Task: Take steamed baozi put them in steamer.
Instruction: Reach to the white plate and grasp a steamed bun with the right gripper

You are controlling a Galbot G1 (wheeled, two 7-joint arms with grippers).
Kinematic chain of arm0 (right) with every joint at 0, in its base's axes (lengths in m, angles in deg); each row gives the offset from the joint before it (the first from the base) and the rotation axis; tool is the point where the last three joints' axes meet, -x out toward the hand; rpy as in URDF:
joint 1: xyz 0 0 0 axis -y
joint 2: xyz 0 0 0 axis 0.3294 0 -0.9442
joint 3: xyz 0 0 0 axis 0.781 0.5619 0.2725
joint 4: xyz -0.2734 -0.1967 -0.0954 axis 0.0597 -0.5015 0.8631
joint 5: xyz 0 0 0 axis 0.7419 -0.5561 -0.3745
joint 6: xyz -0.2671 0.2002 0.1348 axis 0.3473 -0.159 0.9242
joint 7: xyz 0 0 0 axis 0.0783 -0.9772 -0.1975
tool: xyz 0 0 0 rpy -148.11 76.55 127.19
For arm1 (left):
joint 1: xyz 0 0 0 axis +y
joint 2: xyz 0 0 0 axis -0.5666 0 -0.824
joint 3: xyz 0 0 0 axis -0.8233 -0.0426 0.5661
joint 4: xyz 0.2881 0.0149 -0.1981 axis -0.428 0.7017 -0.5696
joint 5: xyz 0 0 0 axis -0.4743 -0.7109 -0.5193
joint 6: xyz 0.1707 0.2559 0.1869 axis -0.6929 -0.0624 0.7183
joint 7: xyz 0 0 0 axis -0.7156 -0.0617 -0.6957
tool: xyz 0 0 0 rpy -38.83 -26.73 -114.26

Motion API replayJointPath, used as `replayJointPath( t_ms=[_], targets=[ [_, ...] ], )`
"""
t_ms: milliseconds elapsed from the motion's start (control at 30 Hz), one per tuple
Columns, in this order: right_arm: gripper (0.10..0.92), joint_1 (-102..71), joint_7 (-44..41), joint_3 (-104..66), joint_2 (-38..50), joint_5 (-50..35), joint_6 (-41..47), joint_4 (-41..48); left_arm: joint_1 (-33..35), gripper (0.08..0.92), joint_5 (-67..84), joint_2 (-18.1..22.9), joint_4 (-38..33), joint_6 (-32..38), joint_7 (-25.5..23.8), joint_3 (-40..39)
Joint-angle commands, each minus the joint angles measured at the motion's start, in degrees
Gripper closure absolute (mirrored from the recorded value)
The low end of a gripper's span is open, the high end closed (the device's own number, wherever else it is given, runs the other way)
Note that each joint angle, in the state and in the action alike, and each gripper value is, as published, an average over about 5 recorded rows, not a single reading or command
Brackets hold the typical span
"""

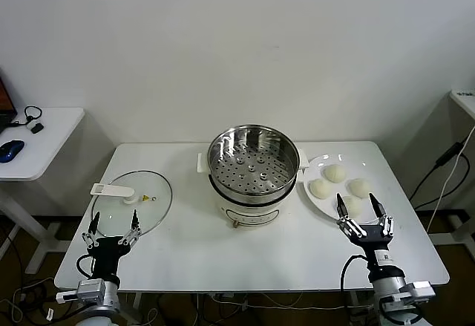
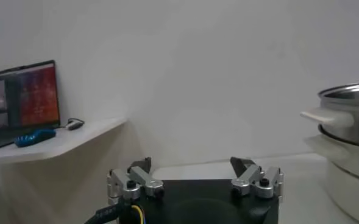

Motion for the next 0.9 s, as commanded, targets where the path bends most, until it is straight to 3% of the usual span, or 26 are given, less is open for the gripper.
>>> replayJointPath(
  t_ms=[33,400,600,900],
  targets=[
    [0.203,15.0,6.8,1.3,9.0,3.5,11.2,4.8,0.1,0.177,0.1,2.8,0.1,0.3,-0.2,-0.1],
    [0.203,35.9,6.7,17.5,25.1,8.4,25.1,15.9,0.8,0.177,-0.5,2.8,0.2,1.3,-0.3,-0.7],
    [0.203,53.2,-0.8,33.7,37.1,7.5,31.4,21.4,1.1,0.177,-1.6,2.8,0.5,2.3,-0.3,-2.0],
    [0.203,87.0,-16.4,68.1,43.0,3.2,36.1,32.5,0.8,0.177,-2.6,2.8,1.9,3.2,-0.4,-3.2]
  ],
)
